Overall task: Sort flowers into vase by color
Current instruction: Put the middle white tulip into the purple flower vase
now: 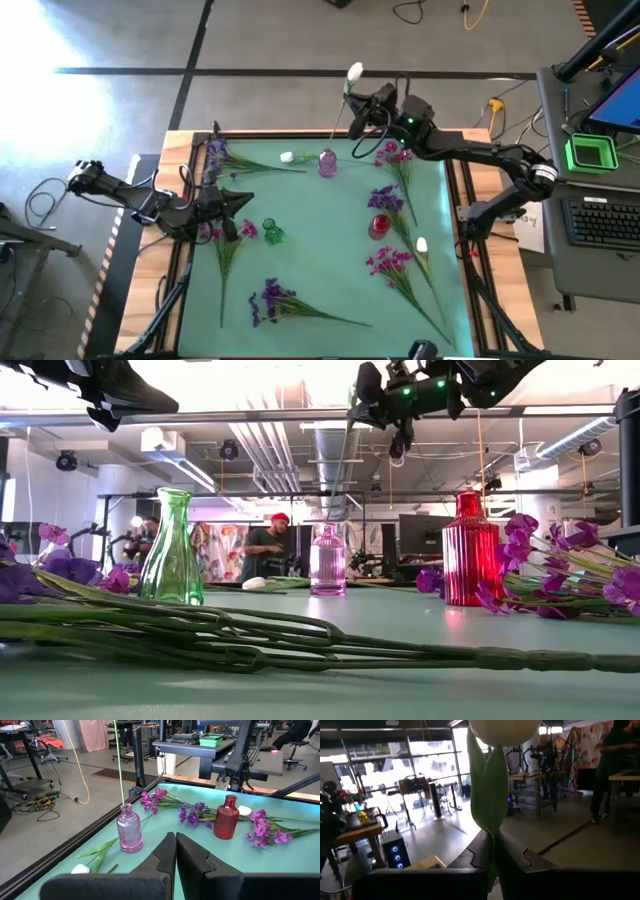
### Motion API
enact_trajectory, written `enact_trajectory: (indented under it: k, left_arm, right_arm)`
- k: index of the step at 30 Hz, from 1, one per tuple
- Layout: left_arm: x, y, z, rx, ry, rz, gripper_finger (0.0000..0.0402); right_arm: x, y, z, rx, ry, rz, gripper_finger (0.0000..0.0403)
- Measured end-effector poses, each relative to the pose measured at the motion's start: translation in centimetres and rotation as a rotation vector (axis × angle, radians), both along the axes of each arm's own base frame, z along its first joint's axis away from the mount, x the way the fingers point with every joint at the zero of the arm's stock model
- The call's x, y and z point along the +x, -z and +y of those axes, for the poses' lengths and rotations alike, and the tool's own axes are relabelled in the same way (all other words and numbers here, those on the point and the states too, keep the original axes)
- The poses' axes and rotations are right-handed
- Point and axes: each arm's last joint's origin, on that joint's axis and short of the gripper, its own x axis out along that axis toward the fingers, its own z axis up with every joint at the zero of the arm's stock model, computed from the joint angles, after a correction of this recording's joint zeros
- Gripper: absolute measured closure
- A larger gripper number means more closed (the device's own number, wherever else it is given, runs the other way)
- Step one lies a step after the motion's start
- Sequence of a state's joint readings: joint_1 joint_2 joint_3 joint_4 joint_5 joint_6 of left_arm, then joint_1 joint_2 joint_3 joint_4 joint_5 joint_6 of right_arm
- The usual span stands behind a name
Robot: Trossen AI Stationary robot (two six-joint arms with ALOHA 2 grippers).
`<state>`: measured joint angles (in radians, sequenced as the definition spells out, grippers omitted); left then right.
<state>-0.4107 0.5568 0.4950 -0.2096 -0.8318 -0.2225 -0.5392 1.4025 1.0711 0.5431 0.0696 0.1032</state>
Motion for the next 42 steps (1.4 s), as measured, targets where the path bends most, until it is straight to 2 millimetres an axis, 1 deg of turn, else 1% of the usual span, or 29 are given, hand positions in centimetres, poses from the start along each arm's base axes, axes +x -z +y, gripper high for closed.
enact_trajectory:
  k: [7,10,18,27,37,42]
  left_arm:
    - [0.0,0.0,0.0,0.003,0.000,0.002,0.0402]
    - [0.0,0.0,0.0,0.004,0.000,0.002,0.0402]
    - [0.0,0.0,0.0,0.003,0.001,0.002,0.0402]
    - [0.0,0.0,0.0,0.005,0.000,0.003,0.0402]
    - [0.2,0.1,-0.1,0.064,0.012,0.039,0.0402]
    - [0.4,0.3,-0.2,0.067,0.012,0.052,0.0402]
  right_arm:
    - [0.1,-0.1,0.1,0.006,-0.007,0.011,0.0390]
    - [0.2,0.1,0.1,0.009,-0.006,0.016,0.0390]
    - [0.7,1.6,0.1,0.032,-0.015,0.054,0.0390]
    - [2.0,3.7,0.7,0.078,-0.047,0.100,0.0390]
    - [3.4,6.3,0.4,0.151,-0.059,0.144,0.0390]
    - [3.8,6.7,0.7,0.178,-0.087,0.141,0.0390]
